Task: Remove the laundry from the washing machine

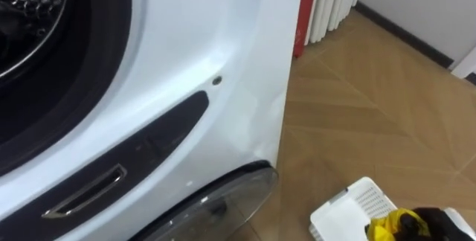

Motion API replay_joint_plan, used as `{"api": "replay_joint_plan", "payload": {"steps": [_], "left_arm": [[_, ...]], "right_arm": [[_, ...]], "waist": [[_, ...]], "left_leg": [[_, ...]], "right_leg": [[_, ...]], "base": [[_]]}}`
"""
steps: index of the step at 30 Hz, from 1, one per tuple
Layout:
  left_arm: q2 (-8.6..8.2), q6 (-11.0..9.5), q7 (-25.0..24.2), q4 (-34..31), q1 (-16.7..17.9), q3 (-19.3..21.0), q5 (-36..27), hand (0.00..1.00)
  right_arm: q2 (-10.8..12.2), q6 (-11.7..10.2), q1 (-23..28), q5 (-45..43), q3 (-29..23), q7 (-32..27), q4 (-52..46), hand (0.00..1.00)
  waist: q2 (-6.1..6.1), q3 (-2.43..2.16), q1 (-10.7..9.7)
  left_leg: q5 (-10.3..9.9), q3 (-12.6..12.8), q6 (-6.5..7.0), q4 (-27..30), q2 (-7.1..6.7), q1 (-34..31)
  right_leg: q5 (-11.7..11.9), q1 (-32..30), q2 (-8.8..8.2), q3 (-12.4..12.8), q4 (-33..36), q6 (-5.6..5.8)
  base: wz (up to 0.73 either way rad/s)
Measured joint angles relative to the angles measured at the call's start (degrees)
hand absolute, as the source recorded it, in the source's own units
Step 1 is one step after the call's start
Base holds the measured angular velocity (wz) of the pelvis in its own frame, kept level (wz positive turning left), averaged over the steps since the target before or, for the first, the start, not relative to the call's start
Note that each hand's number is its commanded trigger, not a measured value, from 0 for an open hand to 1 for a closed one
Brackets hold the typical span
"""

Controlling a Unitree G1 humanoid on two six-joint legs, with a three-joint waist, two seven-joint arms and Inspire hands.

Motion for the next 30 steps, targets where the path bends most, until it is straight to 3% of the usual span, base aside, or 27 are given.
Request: {"api": "replay_joint_plan", "payload": {"steps": [4, 7, 13, 14, 15, 30], "left_arm": [[-0.01, 0.05, 1.21, -1.40, -0.32, -1.10, -1.80, 0.00], [0.03, 0.00, 2.04, -2.51, -0.72, -1.72, -2.21, 0.00], [-0.01, 0.45, 2.50, -2.51, -1.41, -4.46, -2.15, 0.00], [-0.02, 0.45, 2.52, -2.50, -1.40, -4.49, -2.15, 0.00], [-0.02, 0.45, 2.52, -2.49, -1.39, -4.53, -2.15, 0.00], [0.00, 0.53, 2.62, -2.50, -1.15, -4.50, -2.35, 0.00]], "right_arm": [[0.29, 0.04, -0.01, 0.64, 2.03, -3.37, 0.55, 1.00], [0.42, 0.01, -0.03, 1.33, 3.83, -5.41, 0.77, 1.00], [1.30, -1.28, -0.11, 1.02, 4.49, -9.32, 0.76, 1.00], [1.30, -1.36, -0.11, 0.84, 4.49, -9.71, 0.76, 0.25], [1.30, -1.44, -0.10, 0.20, 4.48, -10.65, 0.76, 0.00], [1.27, -2.15, -1.70, -0.40, 4.33, -17.71, 0.69, 0.00]], "waist": [[0.75, 0.03, 0.24], [1.51, 0.32, 0.29], [1.60, 0.34, -0.02], [1.59, 0.35, -0.03], [1.56, 0.37, -0.03], [1.53, 0.38, -0.02]], "left_leg": [[0.02, -0.40, 0.01, 0.09, -0.10, -1.77], [0.09, -0.69, -0.04, -0.07, -0.42, -2.15], [0.93, -1.17, 0.04, -1.12, -1.24, -2.43], [0.94, -1.17, 0.04, -1.14, -1.26, -2.43], [0.96, -1.22, 0.06, -1.17, -1.28, -2.44], [1.34, -1.12, 0.07, -2.29, -1.69, -2.40]], "right_leg": [[-0.02, -1.63, -0.12, -0.29, 0.03, -0.02], [-0.24, -2.05, -0.22, -0.63, 0.13, -0.12], [-1.01, -3.12, -0.79, -0.96, 1.34, -0.19], [-1.01, -3.12, -0.79, -0.94, 1.34, -0.19], [-1.01, -3.12, -0.81, -0.94, 1.36, -0.19], [-1.48, -3.91, -1.08, -1.18, 2.08, -0.22]], "base": [[0.05], [0.05], [0.07], [0.00], [0.00], [0.00]]}}
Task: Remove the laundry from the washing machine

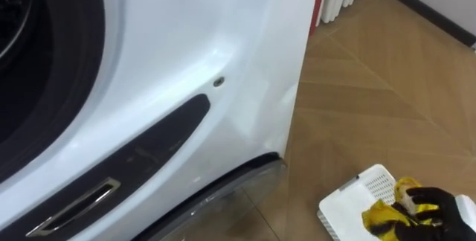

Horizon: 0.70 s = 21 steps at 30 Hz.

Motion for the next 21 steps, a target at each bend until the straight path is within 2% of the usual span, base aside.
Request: {"api": "replay_joint_plan", "payload": {"steps": [6, 21], "left_arm": [[0.00, -0.05, -0.01, 0.00, 0.00, 0.01, 0.01, 0.00], [0.00, -0.80, -0.04, 0.00, 0.31, 0.01, 0.00, 0.00]], "right_arm": [[0.00, -0.18, -0.12, -0.25, -0.42, -0.39, -0.15, 0.00], [-0.02, -0.85, 0.50, -1.20, -0.18, -1.27, -2.15, 0.00]], "waist": [[0.00, -0.02, -0.23], [-0.23, -0.04, -0.07]], "left_leg": [[0.22, -1.08, 0.11, 0.06, -0.18, -0.26], [0.32, -1.32, 0.22, 0.36, 0.02, -0.04]], "right_leg": [[-0.19, 0.00, -0.55, -0.87, 0.09, -0.02], [-1.09, -0.01, -1.08, -1.58, 1.32, -0.04]], "base": [[0.08], [0.02]]}}
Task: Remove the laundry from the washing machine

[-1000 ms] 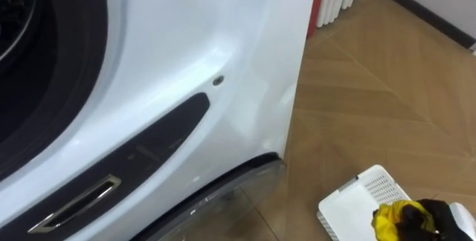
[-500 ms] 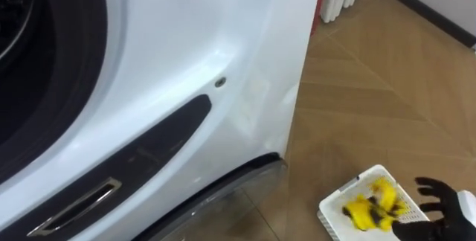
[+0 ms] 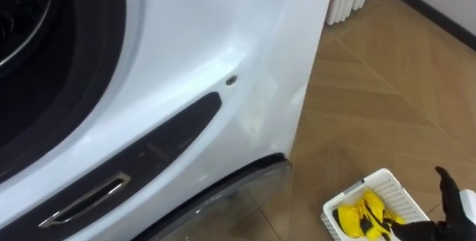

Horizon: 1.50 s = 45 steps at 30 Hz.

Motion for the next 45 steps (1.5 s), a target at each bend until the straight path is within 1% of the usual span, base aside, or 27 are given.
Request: {"api": "replay_joint_plan", "payload": {"steps": [5, 7, 9, 11, 12, 14, 15, 16, 17, 18, 19, 20, 21, 23, 25, 27, 28, 29, 30, 33, 35, 36, 37, 40, 42, 44, 45], "left_arm": [[0.00, -0.24, -0.07, 0.09, 0.17, 0.12, 0.07, 0.00], [0.02, -0.35, -0.56, 0.53, 0.26, 0.32, 0.11, 0.00], [0.02, -1.03, -1.14, 0.50, 0.27, 0.81, 0.07, 0.00], [0.02, -1.19, -1.66, 0.42, 0.31, 1.46, 0.05, 0.00], [-0.01, -1.26, -1.84, 0.42, 0.45, 1.46, 0.09, 0.00], [-0.06, -1.62, -1.94, 0.30, 0.79, 1.81, 0.20, 0.00], [-0.10, -1.56, -1.93, 0.30, 0.82, 1.93, 0.21, 0.00], [-0.13, -1.53, -1.85, 0.30, 1.11, 1.94, 0.14, 0.00], [-0.18, -1.53, -1.77, 0.30, 1.30, 2.11, 0.05, 0.00], [-0.36, -1.52, -1.56, 0.23, 1.77, 2.63, 0.11, 0.00], [-0.36, -1.50, -1.44, -0.18, 2.33, 2.68, 0.11, 0.00], [-0.37, -1.49, -1.43, -0.22, 2.61, 2.66, 0.09, 0.00], [-0.48, -1.47, -1.43, -0.14, 3.07, 2.63, 0.11, 0.00], [-0.80, -1.47, -1.42, -0.21, 3.66, 2.73, 0.23, 0.00], [-1.30, -1.50, -1.31, -0.49, 4.89, 4.01, 0.34, 0.00], [-1.66, -1.52, -0.92, -0.89, 5.77, 4.50, 0.30, 0.00], [-2.02, -1.52, -0.32, -1.10, 6.40, 4.69, 0.36, 0.00], [-2.21, -1.53, -0.14, -1.05, 6.64, 4.72, 0.38, 0.00], [-2.61, -1.58, -0.04, -0.54, 6.89, 4.76, 0.49, 0.00], [-3.50, -1.57, -0.02, -0.26, 7.82, 4.76, 0.70, 0.00], [-3.69, -1.59, -0.03, -0.09, 7.95, 4.84, 0.75, 0.00], [-3.77, -1.59, -0.02, 0.03, 8.03, 5.07, 0.79, 0.00], [-4.03, -1.63, 0.01, 0.02, 8.51, 6.49, 0.89, 0.00], [-4.47, -1.60, 0.02, 0.02, 9.70, 9.11, 2.67, 0.00], [-4.54, -1.60, -0.03, 0.01, 9.87, 9.65, 3.00, 0.00], [-4.54, -1.58, -0.04, 0.05, 9.97, 9.75, 3.22, 0.00], [-4.61, -1.58, -0.05, 0.06, 9.76, 9.86, 3.41, 0.00]], "right_arm": [[-0.01, -0.58, 0.28, -2.70, -0.09, 0.38, -0.30, 0.00], [-0.02, -0.53, 0.70, -4.51, -0.26, 1.43, -1.49, 0.00], [-0.07, -0.63, 0.74, -4.82, -0.39, 1.90, -2.69, 0.00], [-0.07, -0.87, 0.90, -4.83, -0.30, 2.50, -2.77, 0.00], [-0.06, -0.90, 1.64, -4.76, -0.26, 2.97, -3.17, 0.00], [0.16, -0.90, 2.70, -4.66, 0.16, 4.27, -3.87, 0.00], [0.24, -0.93, 3.34, -4.57, 0.46, 4.63, -3.65, 0.00], [0.48, -0.90, 3.89, -3.85, 1.42, 5.61, -2.29, 0.00], [0.60, -0.81, 4.34, -3.01, 2.01, 6.15, -1.45, 0.00], [1.32, -0.66, 5.13, -1.86, 2.40, 7.30, 0.31, 0.00], [1.85, -0.55, 5.91, -0.88, 3.61, 8.15, 2.99, 0.00], [2.12, -0.60, 6.32, -0.12, 4.33, 8.51, 4.82, 0.00], [2.88, -0.49, 6.34, 1.35, 5.29, 9.73, 8.81, 0.00], [3.47, -0.44, 6.85, 2.96, 6.15, 11.37, 12.93, 0.00], [4.80, -0.48, 7.06, 7.49, 6.68, 12.79, 19.05, 0.00], [5.41, -0.50, 7.58, 10.26, 7.32, 13.97, 21.64, 0.00], [5.83, -0.50, 7.44, 11.24, 7.65, 14.75, 23.04, 0.00], [6.07, -0.49, 7.54, 11.71, 7.81, 15.13, 23.31, 0.00], [6.45, -0.57, 7.52, 12.64, 8.62, 15.90, 24.27, 0.00], [7.91, -0.58, 6.82, 14.97, 8.80, 17.36, 27.31, 0.00], [8.38, -0.57, 6.65, 16.70, 8.78, 18.27, 28.89, 0.00], [8.51, -0.57, 6.49, 17.37, 8.74, 18.82, 29.64, 0.00], [8.66, -0.56, 6.45, 17.46, 8.73, 19.48, 29.87, 0.00], [9.25, -0.56, 6.35, 17.47, 8.73, 20.54, 29.87, 0.00], [9.50, -0.55, 6.25, 17.43, 8.74, 21.25, 29.95, 0.00], [9.55, -0.55, 6.27, 17.54, 8.77, 21.90, 30.05, 0.00], [9.58, -0.57, 6.29, 17.74, 8.77, 22.16, 30.62, 0.00]], "waist": [[-0.40, 0.03, -0.04], [-0.55, 0.03, -0.26], [-0.80, 0.06, -0.10], [-1.13, 0.22, 0.28], [-1.38, 0.30, 0.73], [-2.08, 0.26, 1.78], [-2.13, 0.22, 1.76], [-2.29, 0.19, 1.98], [-2.41, 0.16, 2.41], [-2.91, -0.07, 3.47], [-3.31, -0.09, 4.41], [-3.56, -0.11, 4.61], [-3.90, -0.11, 5.04], [-4.07, -0.12, 6.58], [-4.44, -0.02, 8.22], [-4.77, -0.02, 9.73], [-4.75, -0.02, 9.72], [-4.77, -0.01, 9.99], [-4.96, 0.11, 10.97], [-5.08, 0.10, 11.21], [-5.25, 0.08, 11.75], [-5.38, 0.14, 12.44], [-5.54, 0.10, 12.69], [-6.03, 0.37, 12.77], [-6.48, 0.38, 12.68], [-6.91, 0.52, 12.64], [-7.25, 0.48, 12.53]], "left_leg": [[-0.01, -0.16, -0.02, -0.13, 0.03, 0.39], [0.05, -1.52, -0.12, 0.11, 0.03, 0.68], [0.11, -2.11, -0.21, 0.32, 0.19, 0.73], [0.15, -2.99, -0.33, 0.67, 0.65, 1.79], [0.23, -3.93, -0.54, 0.53, 0.82, 3.23], [0.20, -6.44, -1.15, -0.28, 1.10, 5.31], [0.16, -7.10, -1.32, -0.30, 1.33, 5.76], [0.23, -8.46, -1.65, -0.33, 1.80, 6.90], [0.24, -9.16, -1.84, -0.41, 1.81, 7.59], [0.36, -10.35, -2.20, -0.45, 2.24, 8.89], [0.49, -11.71, -2.43, -0.36, 2.65, 9.95], [0.60, -12.55, -2.60, -0.39, 2.77, 10.46], [0.89, -14.13, -2.96, -0.48, 3.11, 11.45], [1.24, -14.77, -3.44, -1.87, 3.64, 13.26], [1.67, -15.41, -3.90, -3.43, 4.15, 15.47], [1.90, -16.10, -4.09, -3.90, 4.38, 16.61], [1.93, -17.45, -4.14, -4.21, 4.55, 17.20], [1.97, -17.79, -4.23, -4.44, 4.64, 17.62], [2.07, -18.41, -4.38, -4.78, 4.78, 18.68], [2.10, -20.18, -4.45, -4.95, 5.06, 20.36], [2.11, -20.58, -4.45, -4.95, 5.07, 21.19], [2.11, -20.93, -4.45, -5.02, 5.07, 21.69], [2.11, -21.41, -4.45, -5.01, 5.04, 22.14], [2.11, -22.04, -4.46, -5.22, 4.98, 23.76], [2.11, -22.08, -4.45, -5.23, 4.91, 24.39], [2.10, -22.49, -4.45, -5.19, 4.85, 24.61], [2.10, -22.49, -4.45, -5.19, 4.81, 24.66]], "right_leg": [[-0.45, 0.15, -0.13, -0.31, 0.47, -0.11], [-1.04, 0.70, -0.53, -1.30, 0.95, -0.34], [-1.14, 1.12, -0.75, -2.04, 0.73, -0.46], [-1.43, 2.76, -0.91, -3.21, 0.36, -0.80], [-2.13, 4.33, -1.12, -4.26, 0.35, -1.07], [-3.35, 6.81, -1.40, -6.11, 0.47, -1.48], [-3.53, 7.57, -1.44, -6.77, 0.24, -1.65], [-3.73, 9.72, -1.38, -8.01, -0.80, -1.92], [-3.83, 10.84, -1.20, -8.42, -1.37, -2.07], [-3.98, 12.81, -1.08, -9.57, -2.30, -2.47], [-4.14, 14.57, -1.32, -10.99, -2.93, -2.89], [-4.27, 15.51, -1.46, -11.76, -3.35, -3.08], [-4.42, 17.56, -1.72, -13.42, -4.56, -3.32], [-4.57, 20.04, -1.77, -15.38, -6.14, -3.53], [-4.80, 23.16, -1.80, -17.45, -7.96, -3.83], [-4.94, 25.01, -1.86, -18.69, -9.00, -3.92], [-4.94, 26.24, -1.87, -19.66, -9.84, -3.94], [-4.94, 26.88, -1.87, -20.11, -10.28, -3.94], [-4.91, 28.35, -1.75, -20.58, -11.08, -3.99], [-4.89, 32.17, -1.76, -22.67, -13.57, -3.96], [-4.98, 33.49, -1.88, -23.45, -14.16, -3.83], [-5.00, 34.32, -1.87, -23.59, -14.42, -3.77], [-5.11, 34.97, -1.91, -23.67, -14.46, -3.64], [-5.54, 36.83, -1.93, -23.68, -14.57, -3.41], [-5.72, 37.47, -1.99, -23.69, -14.52, -3.33], [-5.73, 37.84, -2.09, -23.94, -14.54, -3.32], [-5.75, 38.00, -2.21, -24.28, -14.54, -3.29]], "base": [[0.04], [0.21], [0.24], [0.26], [0.37], [0.43], [0.52], [0.49], [0.51], [0.48], [0.49], [0.63], [0.64], [0.54], [0.43], [0.42], [0.43], [0.38], [0.27], [0.40], [0.33], [0.16], [0.13], [0.09], [0.05], [0.08], [0.12]]}}
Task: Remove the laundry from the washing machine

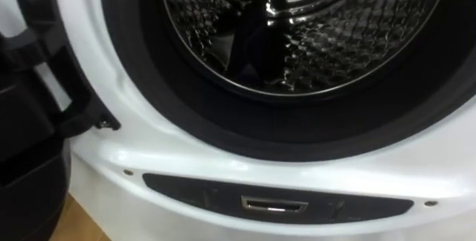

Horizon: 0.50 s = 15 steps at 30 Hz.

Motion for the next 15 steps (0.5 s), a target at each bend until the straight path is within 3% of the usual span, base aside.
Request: {"api": "replay_joint_plan", "payload": {"steps": [4, 15], "left_arm": [[-0.26, -0.03, -0.07, 0.01, -0.19, 0.70, 1.28, 0.00], [-0.63, -0.09, 0.02, 1.22, 1.19, 3.81, 3.81, 0.00]], "right_arm": [[0.49, -0.01, 0.19, -0.34, -0.04, 0.39, 0.57, 0.00], [0.51, -0.06, 0.53, -0.72, -0.15, 0.43, 1.17, 0.00]], "waist": [[-0.67, -0.14, 0.06], [-0.71, -0.12, 0.19]], "left_leg": [[0.00, 0.04, 0.00, -0.31, -0.01, 1.04], [-0.01, 1.03, 0.00, -0.89, 0.05, 3.80]], "right_leg": [[-0.01, 0.74, 0.08, 0.22, 0.07, 0.03], [-0.03, 2.15, 0.64, 2.30, 0.29, 0.02]], "base": [[0.00], [-0.09]]}}
